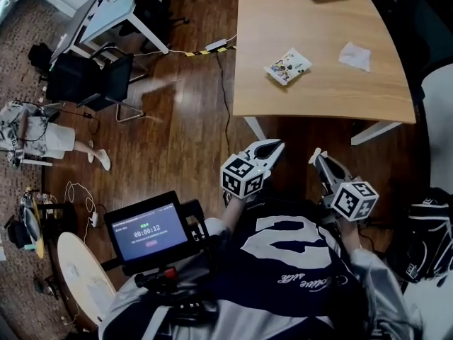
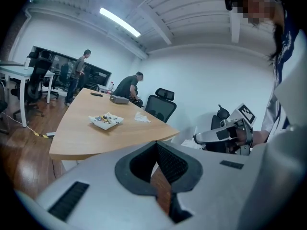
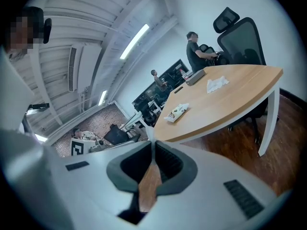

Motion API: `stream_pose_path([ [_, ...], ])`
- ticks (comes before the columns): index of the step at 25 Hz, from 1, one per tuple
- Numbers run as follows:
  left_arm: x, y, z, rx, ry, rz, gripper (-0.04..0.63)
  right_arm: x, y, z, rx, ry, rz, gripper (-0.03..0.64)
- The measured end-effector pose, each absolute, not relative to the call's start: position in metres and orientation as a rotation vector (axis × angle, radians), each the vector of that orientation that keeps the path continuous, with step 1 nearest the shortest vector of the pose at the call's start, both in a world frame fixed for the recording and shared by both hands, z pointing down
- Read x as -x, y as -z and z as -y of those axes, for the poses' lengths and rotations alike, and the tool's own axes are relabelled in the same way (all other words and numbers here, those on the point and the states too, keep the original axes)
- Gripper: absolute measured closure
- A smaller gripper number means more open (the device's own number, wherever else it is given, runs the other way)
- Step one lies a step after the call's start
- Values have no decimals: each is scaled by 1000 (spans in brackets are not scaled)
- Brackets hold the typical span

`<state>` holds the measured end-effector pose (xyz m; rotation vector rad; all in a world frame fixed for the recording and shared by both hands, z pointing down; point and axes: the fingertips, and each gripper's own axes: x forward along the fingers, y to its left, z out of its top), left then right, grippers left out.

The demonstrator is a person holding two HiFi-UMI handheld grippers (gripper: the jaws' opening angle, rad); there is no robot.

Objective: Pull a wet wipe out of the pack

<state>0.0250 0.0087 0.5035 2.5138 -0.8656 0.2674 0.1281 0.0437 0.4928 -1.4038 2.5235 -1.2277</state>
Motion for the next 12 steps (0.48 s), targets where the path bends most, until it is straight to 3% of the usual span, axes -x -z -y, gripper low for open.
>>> stream_pose_path([
  [12,-11,-512,-16,-2484,-330,870,594,-123,-504,-42,1407,1257,-2496,598],
])
